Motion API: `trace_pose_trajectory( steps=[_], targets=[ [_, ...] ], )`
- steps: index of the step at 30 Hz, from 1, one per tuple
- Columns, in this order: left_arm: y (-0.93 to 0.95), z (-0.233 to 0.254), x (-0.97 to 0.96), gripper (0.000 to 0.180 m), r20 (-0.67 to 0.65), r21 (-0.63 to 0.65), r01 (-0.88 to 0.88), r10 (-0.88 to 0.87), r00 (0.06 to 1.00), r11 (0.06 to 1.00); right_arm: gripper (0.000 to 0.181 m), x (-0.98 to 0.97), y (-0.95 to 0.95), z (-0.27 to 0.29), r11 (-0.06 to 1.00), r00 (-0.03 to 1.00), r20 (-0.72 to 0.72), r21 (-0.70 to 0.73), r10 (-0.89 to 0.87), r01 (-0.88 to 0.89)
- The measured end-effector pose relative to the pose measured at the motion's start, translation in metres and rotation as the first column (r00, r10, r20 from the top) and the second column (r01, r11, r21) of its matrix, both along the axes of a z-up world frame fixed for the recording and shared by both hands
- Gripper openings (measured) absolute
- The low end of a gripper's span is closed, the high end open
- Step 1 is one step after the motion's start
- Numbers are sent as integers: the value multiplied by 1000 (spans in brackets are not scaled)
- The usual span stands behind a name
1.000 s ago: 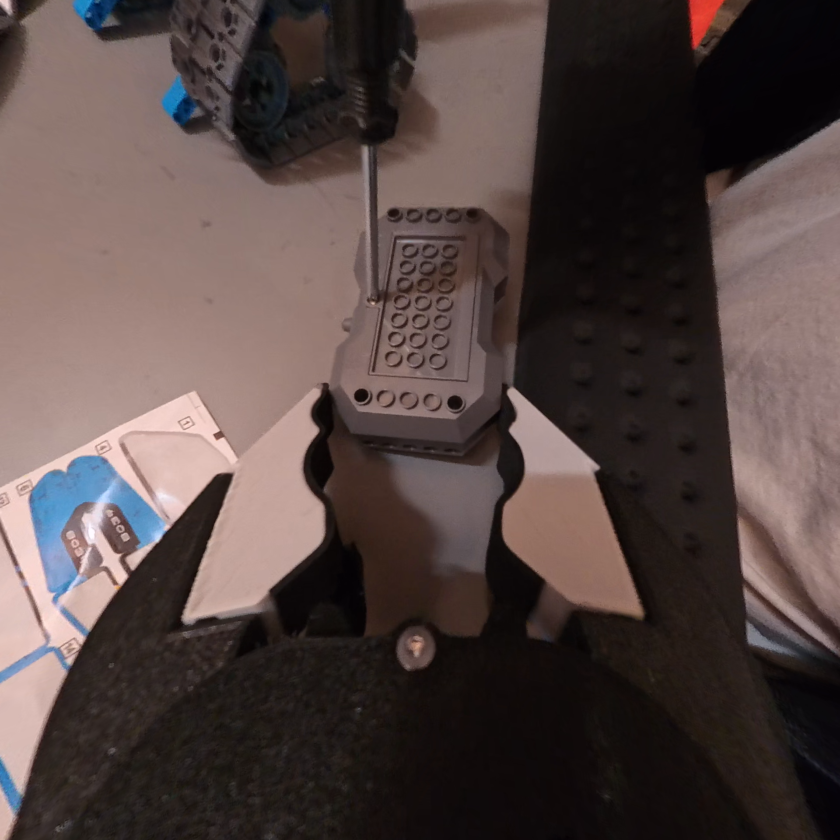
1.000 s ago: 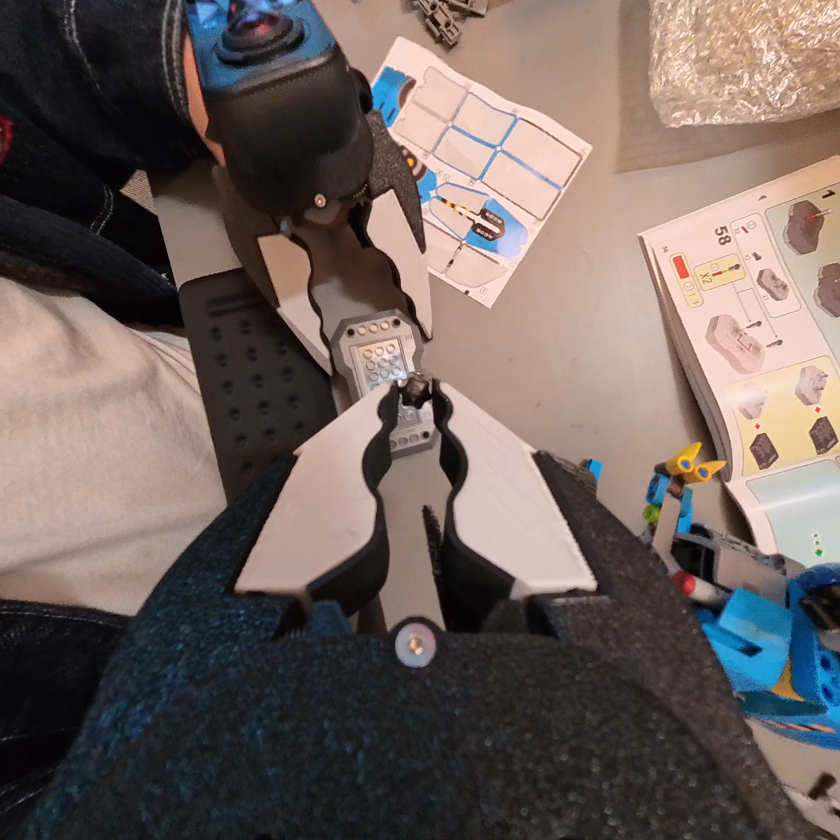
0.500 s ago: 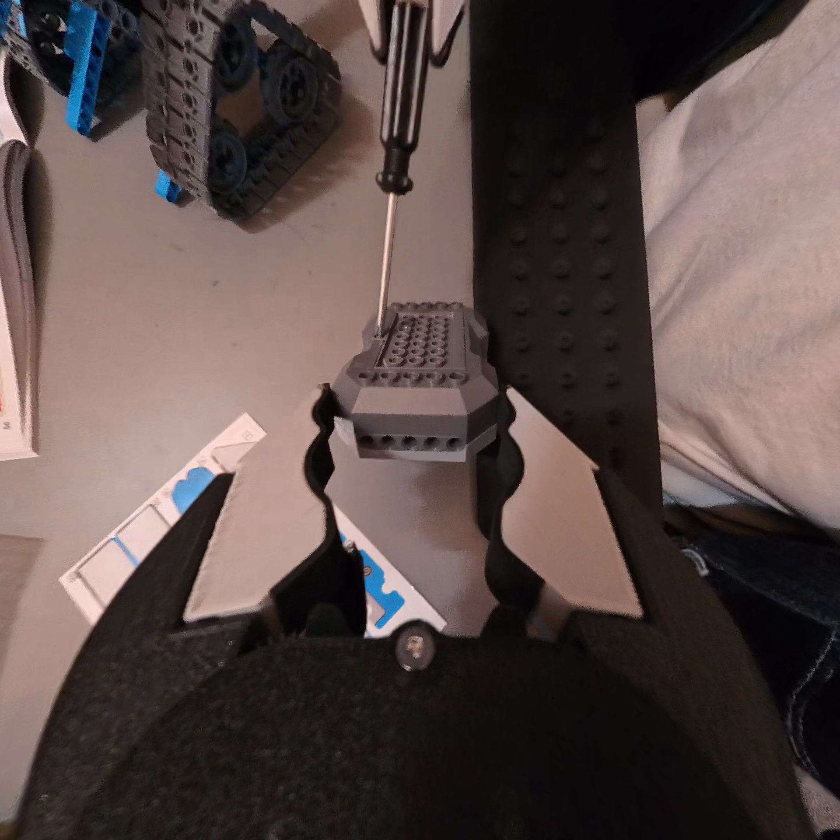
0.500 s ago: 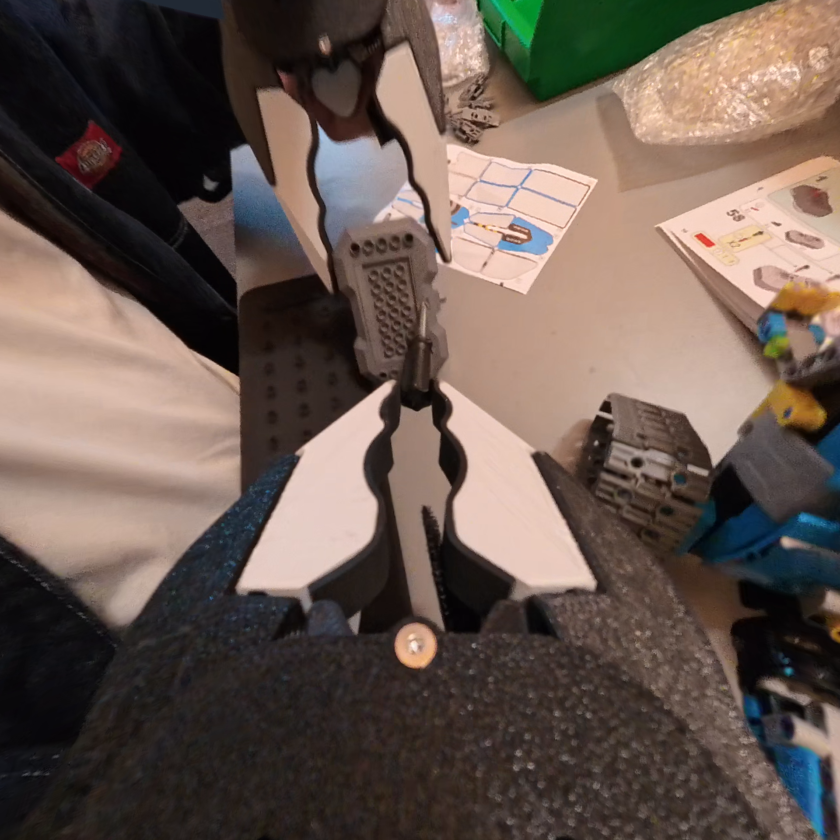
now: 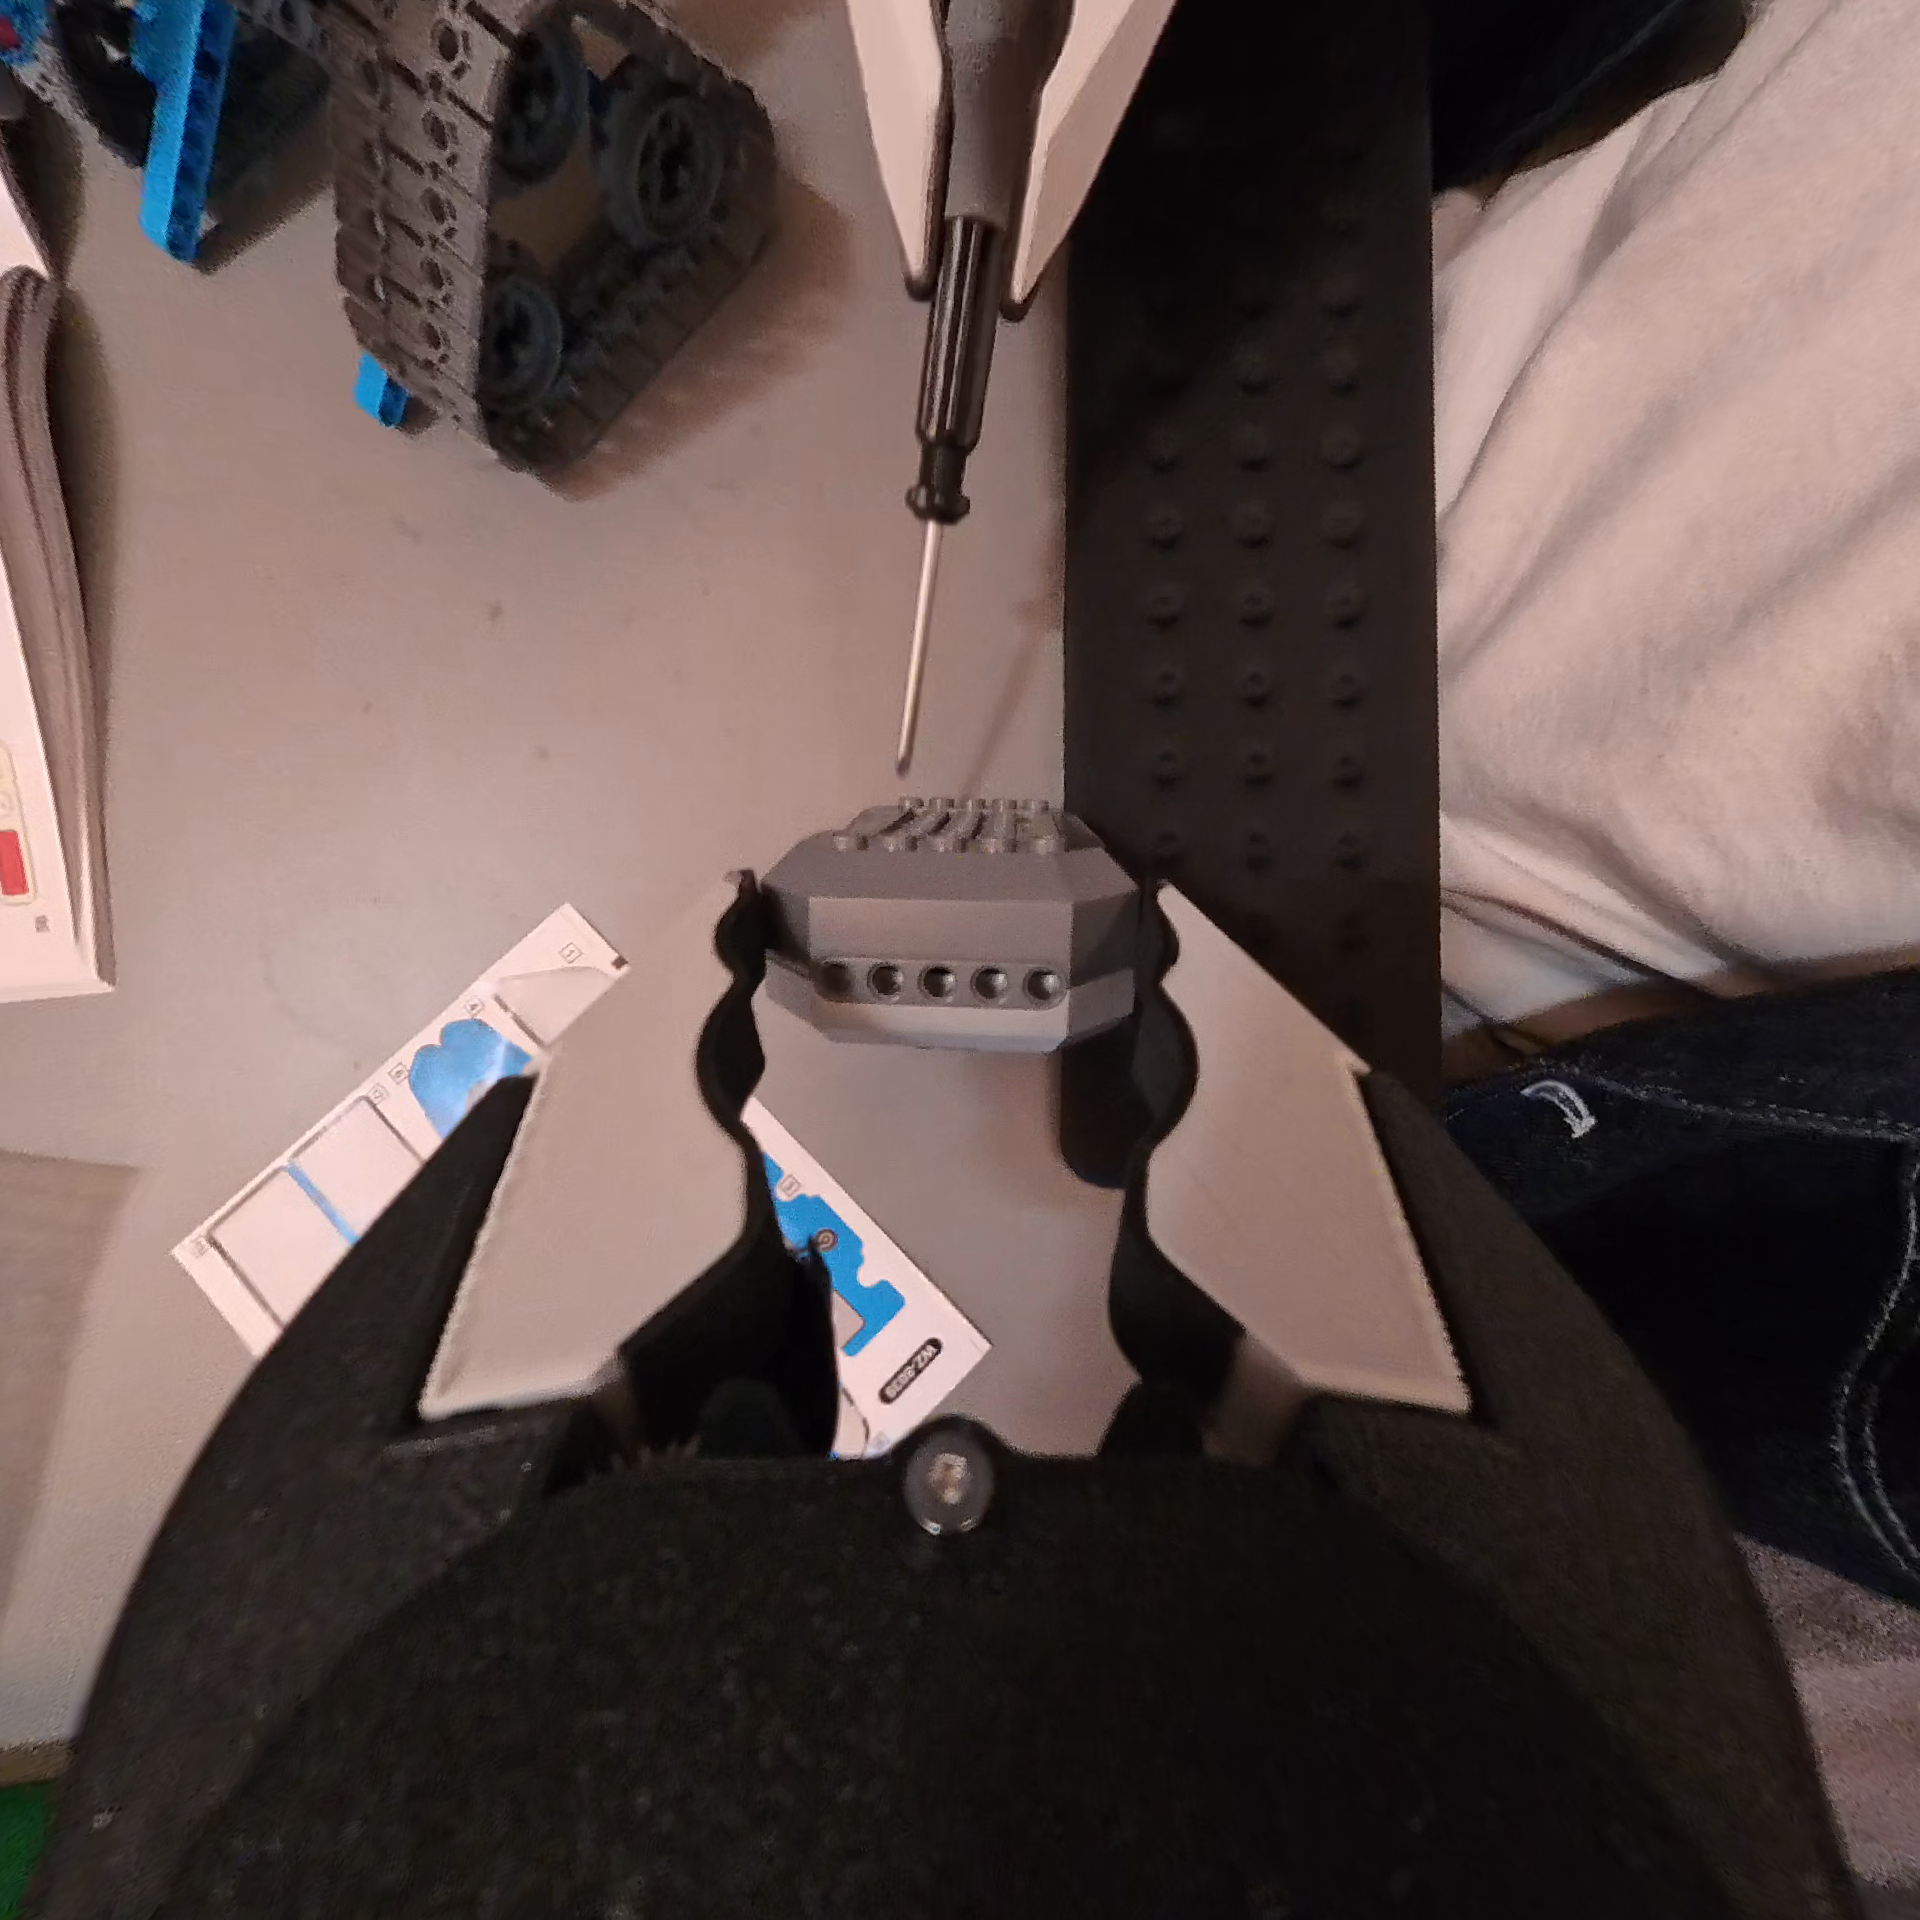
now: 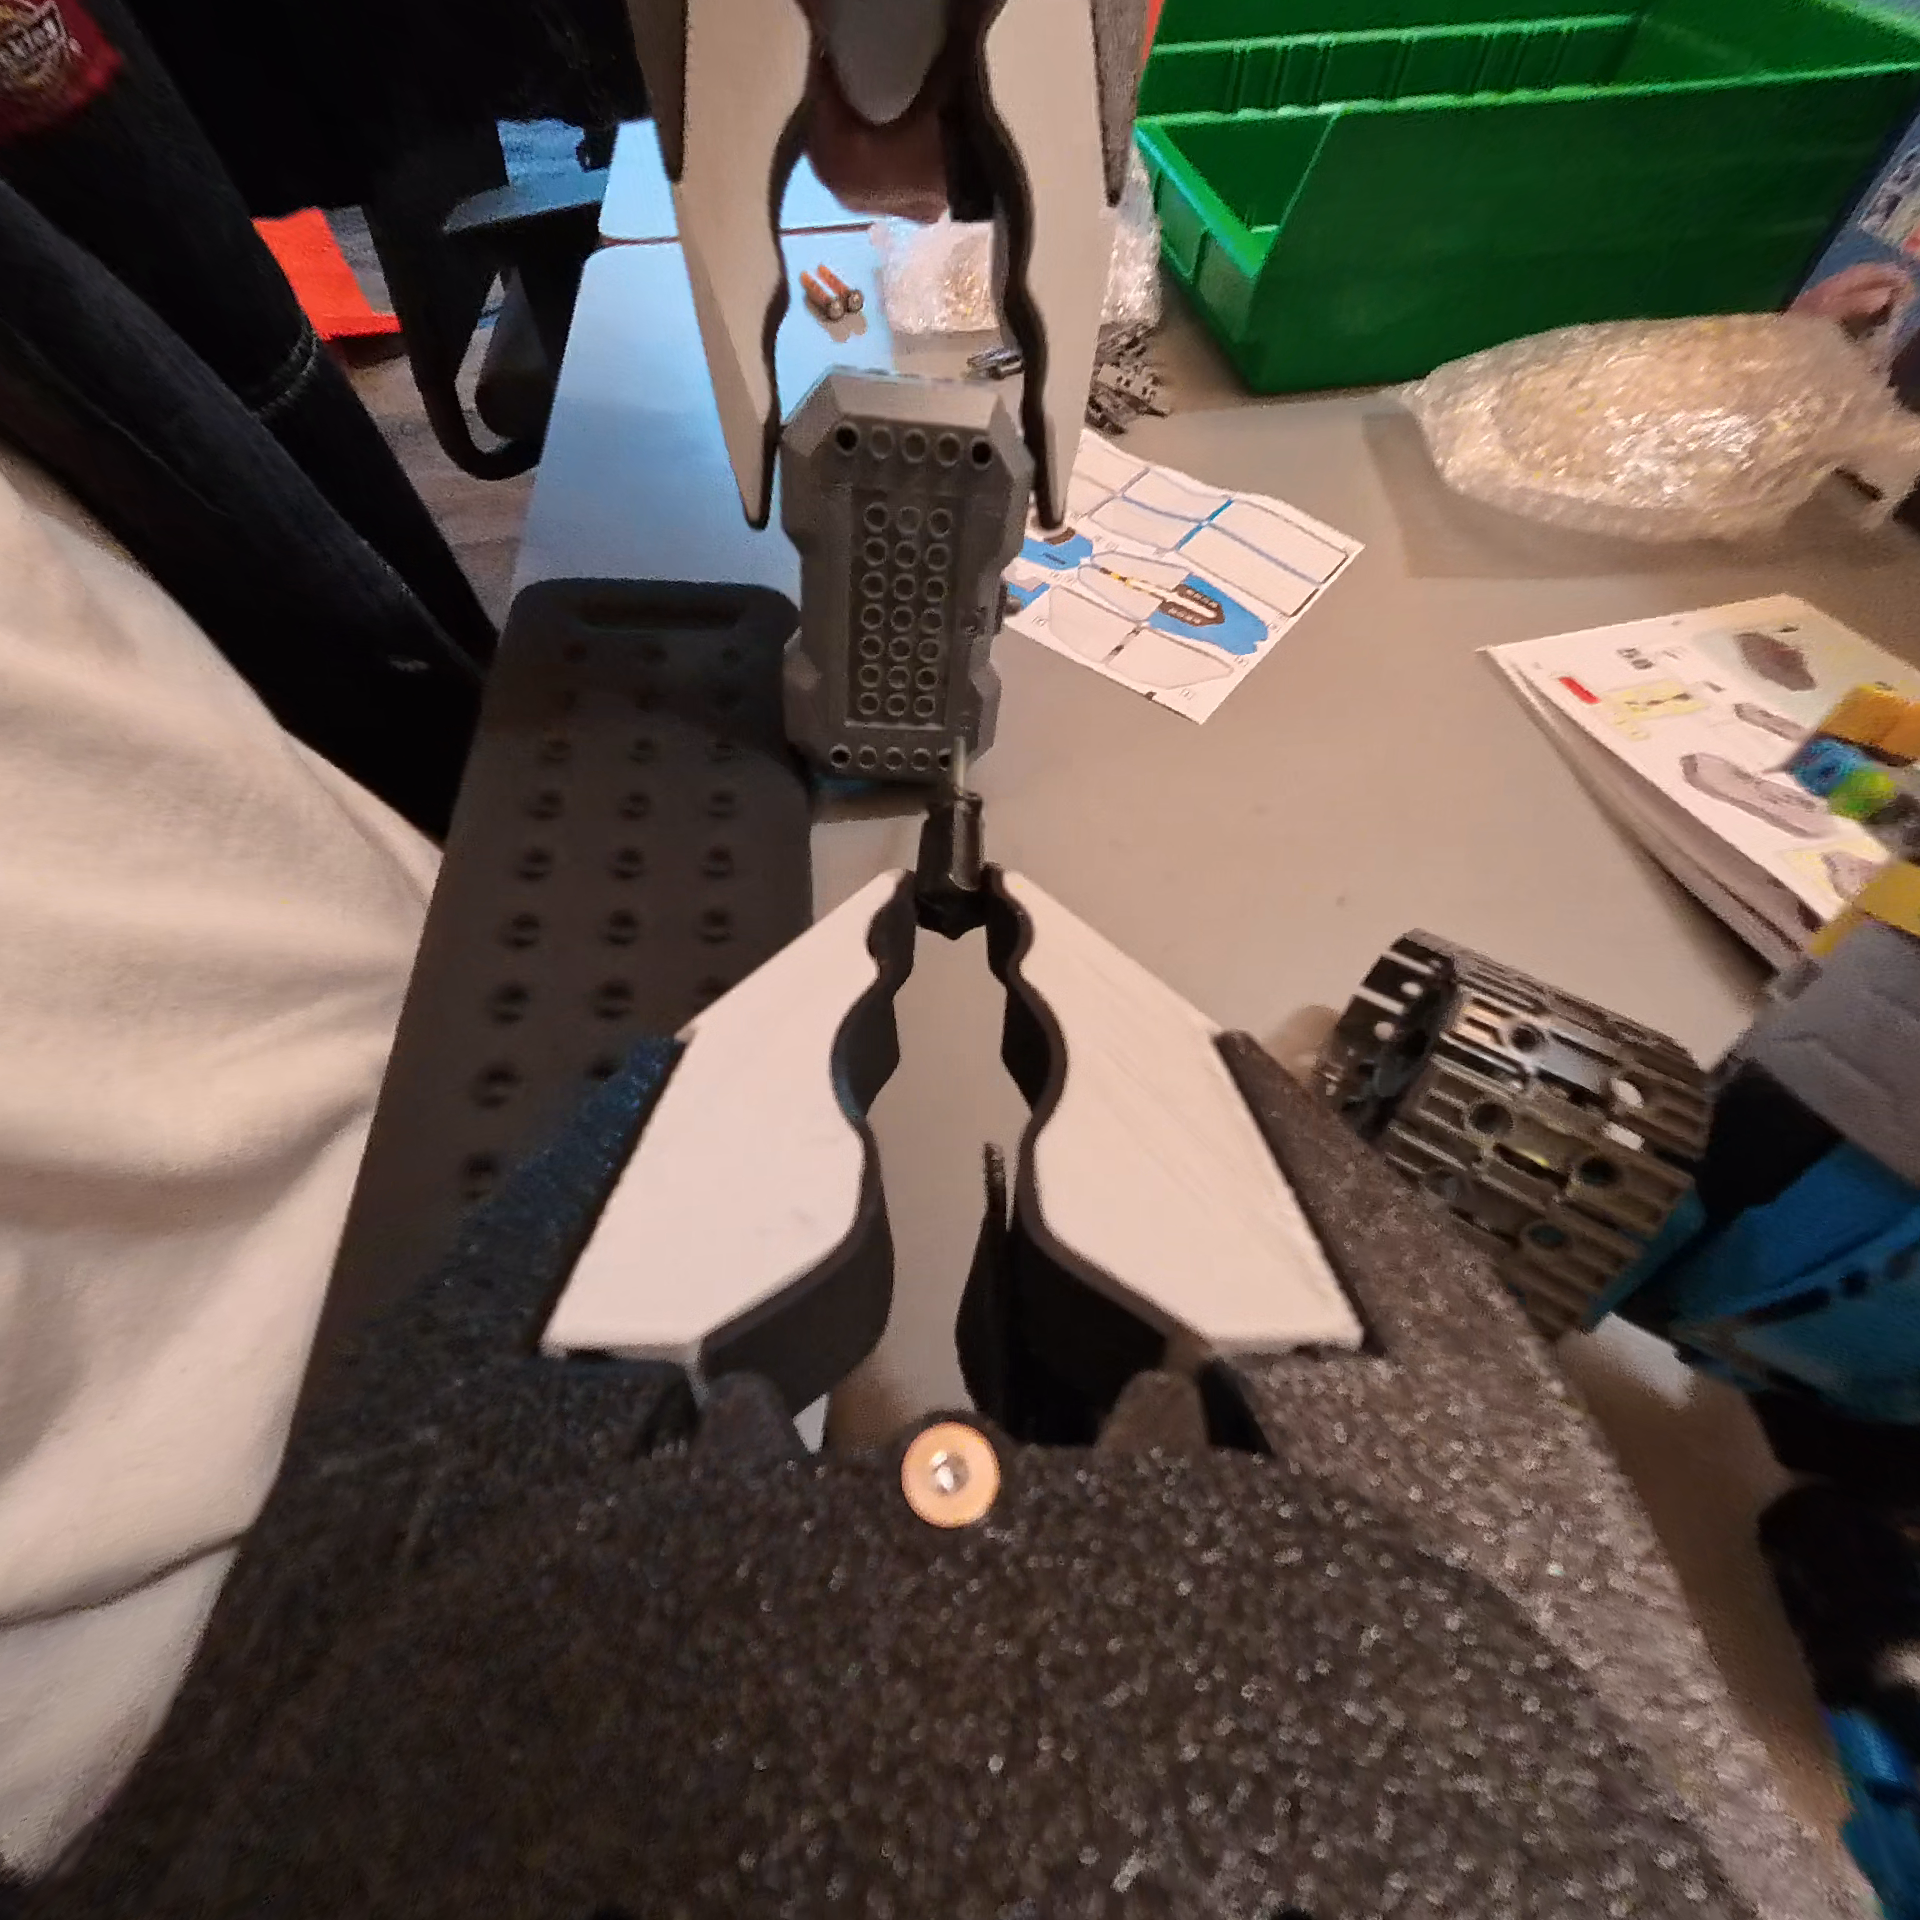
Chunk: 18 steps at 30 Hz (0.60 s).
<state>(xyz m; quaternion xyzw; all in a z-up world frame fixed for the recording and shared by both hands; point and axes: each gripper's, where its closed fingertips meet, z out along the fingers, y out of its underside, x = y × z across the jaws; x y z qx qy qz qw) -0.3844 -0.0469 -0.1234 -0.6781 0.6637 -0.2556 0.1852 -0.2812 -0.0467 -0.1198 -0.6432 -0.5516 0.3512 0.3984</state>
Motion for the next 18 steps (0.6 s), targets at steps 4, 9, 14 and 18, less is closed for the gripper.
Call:
trace_pose_trajectory(
  steps=[4, 9, 14, 18],
  targets=[
    [-2, 2, 13, 70, 34, 23, -7, 6, 999, 1000, 12, 12, 2, 21, 994, 991, -128, -104, -42, 29],
    [9, -1, 15, 70, -60, 160, 55, -46, 997, 986, 12, 15, 9, 20, 982, 979, -185, -179, -91, 57],
    [6, -2, 23, 70, -61, 168, 91, -82, 995, 982, 12, 10, 15, 17, 987, 978, -176, -135, -114, 90],
    [6, -2, 23, 71, -89, 132, 48, -37, 995, 990, 12, 14, 16, 17, 982, 973, -191, -160, -129, 99]
  ],
)
